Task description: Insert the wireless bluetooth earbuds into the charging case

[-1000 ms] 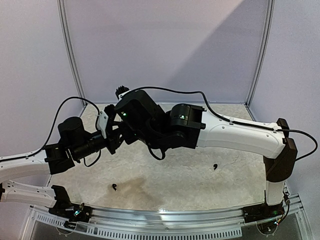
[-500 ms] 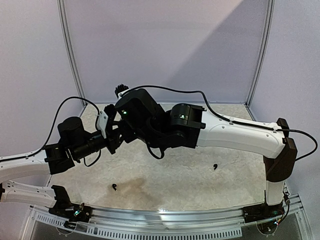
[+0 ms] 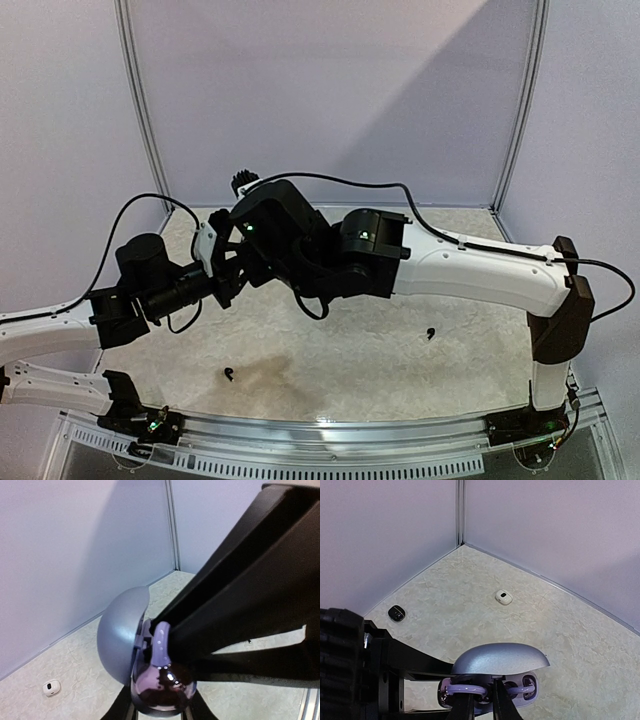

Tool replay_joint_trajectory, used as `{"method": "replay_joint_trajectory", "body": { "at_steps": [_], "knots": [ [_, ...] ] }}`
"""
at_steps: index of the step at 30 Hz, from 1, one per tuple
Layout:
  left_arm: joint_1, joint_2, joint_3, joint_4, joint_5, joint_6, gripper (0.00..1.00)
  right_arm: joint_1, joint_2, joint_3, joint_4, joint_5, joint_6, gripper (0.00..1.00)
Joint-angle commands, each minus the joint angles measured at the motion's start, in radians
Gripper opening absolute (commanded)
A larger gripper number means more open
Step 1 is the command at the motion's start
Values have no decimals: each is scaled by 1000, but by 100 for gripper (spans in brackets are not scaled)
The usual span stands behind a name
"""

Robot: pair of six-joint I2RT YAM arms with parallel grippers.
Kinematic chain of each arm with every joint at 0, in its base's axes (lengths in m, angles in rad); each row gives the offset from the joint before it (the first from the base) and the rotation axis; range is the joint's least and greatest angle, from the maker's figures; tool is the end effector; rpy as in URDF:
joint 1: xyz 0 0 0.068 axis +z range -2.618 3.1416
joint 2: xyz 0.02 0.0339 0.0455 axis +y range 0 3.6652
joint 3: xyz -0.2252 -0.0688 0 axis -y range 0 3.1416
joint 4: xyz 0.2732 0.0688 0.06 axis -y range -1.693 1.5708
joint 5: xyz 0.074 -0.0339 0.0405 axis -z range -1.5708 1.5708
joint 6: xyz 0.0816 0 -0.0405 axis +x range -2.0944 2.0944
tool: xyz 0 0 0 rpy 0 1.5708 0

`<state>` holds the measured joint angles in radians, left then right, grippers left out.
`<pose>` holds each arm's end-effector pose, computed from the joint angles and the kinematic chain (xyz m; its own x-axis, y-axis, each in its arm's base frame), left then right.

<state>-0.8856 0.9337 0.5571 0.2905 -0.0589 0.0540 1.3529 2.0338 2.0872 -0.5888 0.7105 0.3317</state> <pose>0.2043 -0.2424 0.2365 -0.0146 0.1030 -0.9946 0.7377 0.6726 0.0588 0.1616 0.4835 0.3202 -0.3058 -0.2393 -0.9215 -0.5492 0.8350 -0.0345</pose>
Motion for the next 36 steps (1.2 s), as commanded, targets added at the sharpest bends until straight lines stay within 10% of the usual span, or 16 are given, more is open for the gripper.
{"method": "replay_joint_trajectory", "body": {
  "at_steps": [1, 36],
  "knots": [
    [-16, -11, 9, 29, 5, 11, 0, -7, -46, -17, -12, 40, 20, 2],
    [-16, -6, 6, 45, 23, 15, 0, -14, -17, -58, 6, -19, 9, 4]
  ]
}}
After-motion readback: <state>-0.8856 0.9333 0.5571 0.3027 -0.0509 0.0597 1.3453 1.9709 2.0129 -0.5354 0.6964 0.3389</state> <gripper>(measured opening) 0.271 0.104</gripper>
